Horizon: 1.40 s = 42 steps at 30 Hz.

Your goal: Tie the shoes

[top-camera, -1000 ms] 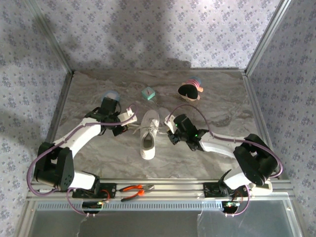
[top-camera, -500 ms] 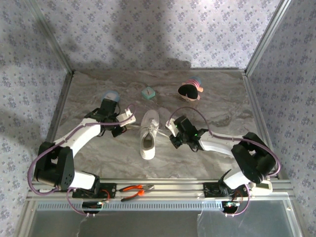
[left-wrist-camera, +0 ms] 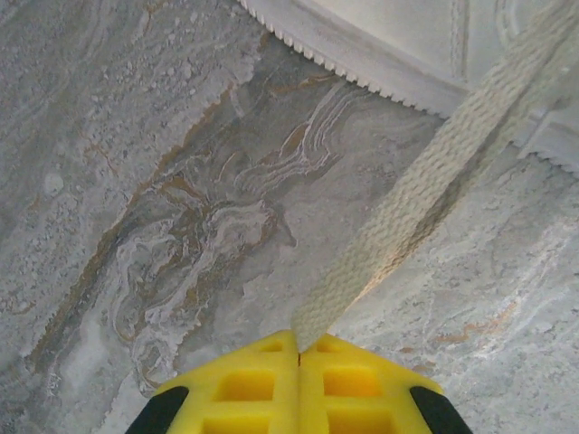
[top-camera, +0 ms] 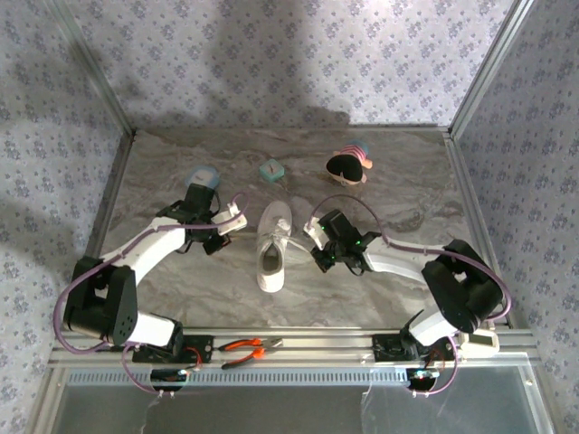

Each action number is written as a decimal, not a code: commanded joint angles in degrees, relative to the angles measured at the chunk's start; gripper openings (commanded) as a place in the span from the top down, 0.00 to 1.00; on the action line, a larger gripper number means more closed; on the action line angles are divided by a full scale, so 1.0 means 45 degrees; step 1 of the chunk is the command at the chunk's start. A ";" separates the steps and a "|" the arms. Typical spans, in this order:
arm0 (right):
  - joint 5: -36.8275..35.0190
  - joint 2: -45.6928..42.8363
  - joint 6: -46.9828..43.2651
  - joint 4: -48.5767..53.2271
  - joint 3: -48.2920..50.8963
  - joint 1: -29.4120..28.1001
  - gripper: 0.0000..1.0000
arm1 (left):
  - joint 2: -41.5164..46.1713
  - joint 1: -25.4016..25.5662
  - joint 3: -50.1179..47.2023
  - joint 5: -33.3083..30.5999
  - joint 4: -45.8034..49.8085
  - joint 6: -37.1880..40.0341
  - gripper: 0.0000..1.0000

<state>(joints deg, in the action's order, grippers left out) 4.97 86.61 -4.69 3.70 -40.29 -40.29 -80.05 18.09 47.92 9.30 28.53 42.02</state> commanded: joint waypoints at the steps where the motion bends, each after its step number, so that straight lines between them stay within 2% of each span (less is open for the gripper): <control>1: 0.0301 0.0332 0.0085 0.0752 -0.0323 0.0128 1.00 | -0.0156 -0.0110 -0.0205 -0.0504 0.0453 -0.0340 1.00; 26: 0.1089 0.1102 0.0286 0.1278 -0.0704 0.0590 1.00 | -0.0565 -0.0072 -0.0426 -0.1086 0.0878 -0.1211 1.00; 27: 0.1045 0.0942 0.0366 0.1257 -0.0730 0.0600 0.92 | -0.0470 -0.0071 -0.0362 -0.1057 0.0821 -0.1158 1.00; 28: 0.1115 0.0742 0.0387 0.1224 -0.0733 0.0645 0.74 | -0.0357 -0.0074 -0.0331 -0.1015 0.0748 -0.1099 0.91; 29: 0.1169 0.0434 0.0430 0.1183 -0.0700 0.0706 0.57 | -0.0169 -0.0089 -0.0327 -0.1050 0.0665 -0.1129 0.79; 30: 0.1207 -0.0014 0.0489 0.1175 -0.0712 0.0811 0.50 | 0.0088 -0.0145 -0.0318 -0.1051 0.0617 -0.1136 0.70; 32: 0.1404 -0.0797 0.0529 0.1250 -0.0656 0.1054 0.43 | 0.0642 -0.0247 -0.0337 -0.1051 0.0538 -0.1135 0.58; 33: 0.1532 -0.1312 0.0570 0.1262 -0.0555 0.1272 0.41 | 0.0931 -0.0312 -0.0356 -0.0989 0.0493 -0.1154 0.55; 38: 0.2447 -0.3284 0.0618 0.1683 -0.0302 0.2190 0.36 | 0.2275 -0.0800 -0.0339 -0.0579 0.0386 -0.1436 0.52; 42: 0.2518 -0.3855 0.0670 0.2258 -0.0567 0.2527 0.36 | 0.2541 -0.0894 0.0024 -0.0275 0.0690 -0.1553 0.53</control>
<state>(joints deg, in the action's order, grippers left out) 14.41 69.84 -2.50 9.30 -42.48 -29.61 -69.21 14.26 46.24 5.91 29.89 36.27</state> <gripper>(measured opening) 0.640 0.474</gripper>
